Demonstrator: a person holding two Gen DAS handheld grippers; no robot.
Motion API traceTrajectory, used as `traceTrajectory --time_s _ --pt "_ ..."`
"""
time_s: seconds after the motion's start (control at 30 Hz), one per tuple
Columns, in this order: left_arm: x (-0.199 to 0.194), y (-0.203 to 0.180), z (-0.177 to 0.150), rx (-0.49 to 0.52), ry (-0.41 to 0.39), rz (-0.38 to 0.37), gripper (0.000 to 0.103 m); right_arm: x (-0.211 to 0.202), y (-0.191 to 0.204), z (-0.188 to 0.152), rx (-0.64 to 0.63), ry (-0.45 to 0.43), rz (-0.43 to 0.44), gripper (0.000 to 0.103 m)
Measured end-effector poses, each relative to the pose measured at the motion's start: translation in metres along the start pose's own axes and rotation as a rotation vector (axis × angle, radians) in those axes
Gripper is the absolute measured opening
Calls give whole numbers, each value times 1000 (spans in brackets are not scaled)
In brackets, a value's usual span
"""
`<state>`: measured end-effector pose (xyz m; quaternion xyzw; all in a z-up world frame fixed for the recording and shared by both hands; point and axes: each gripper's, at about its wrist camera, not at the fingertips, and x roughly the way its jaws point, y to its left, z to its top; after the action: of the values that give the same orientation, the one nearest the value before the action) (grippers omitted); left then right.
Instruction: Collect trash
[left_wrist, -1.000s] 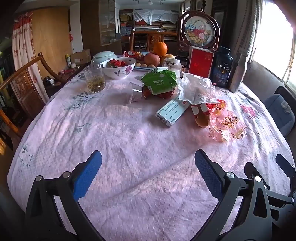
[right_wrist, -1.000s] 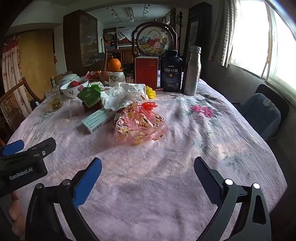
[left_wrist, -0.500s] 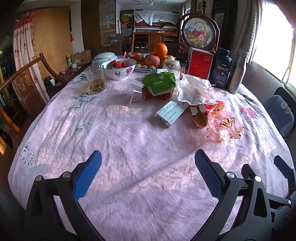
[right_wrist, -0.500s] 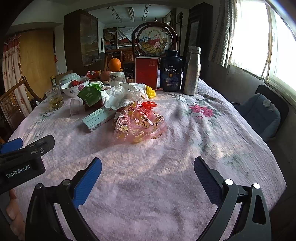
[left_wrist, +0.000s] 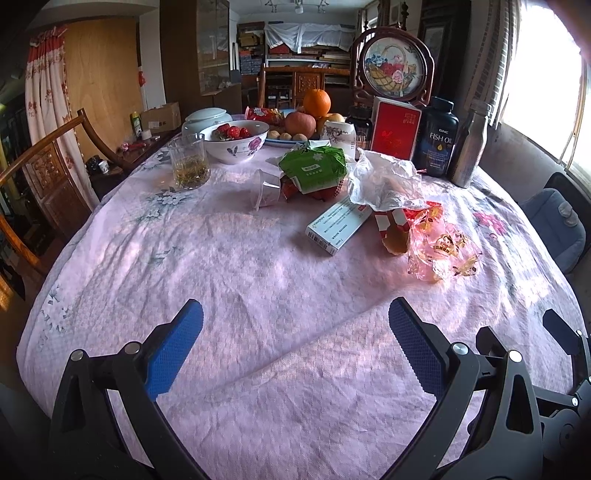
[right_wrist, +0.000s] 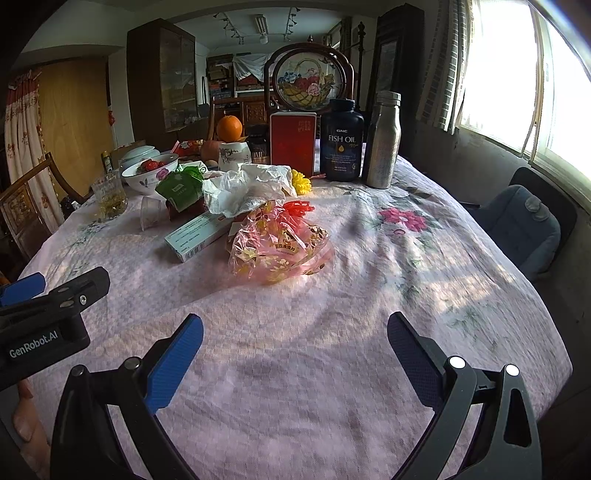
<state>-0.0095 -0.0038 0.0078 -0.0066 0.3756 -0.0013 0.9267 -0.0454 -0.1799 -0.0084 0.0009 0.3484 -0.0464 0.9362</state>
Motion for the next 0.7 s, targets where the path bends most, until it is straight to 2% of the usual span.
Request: traceTrajectory --time_s 0.7 --pt "2 -3 1 5 0 -11 97 2 1 0 -2 5 -2 98"
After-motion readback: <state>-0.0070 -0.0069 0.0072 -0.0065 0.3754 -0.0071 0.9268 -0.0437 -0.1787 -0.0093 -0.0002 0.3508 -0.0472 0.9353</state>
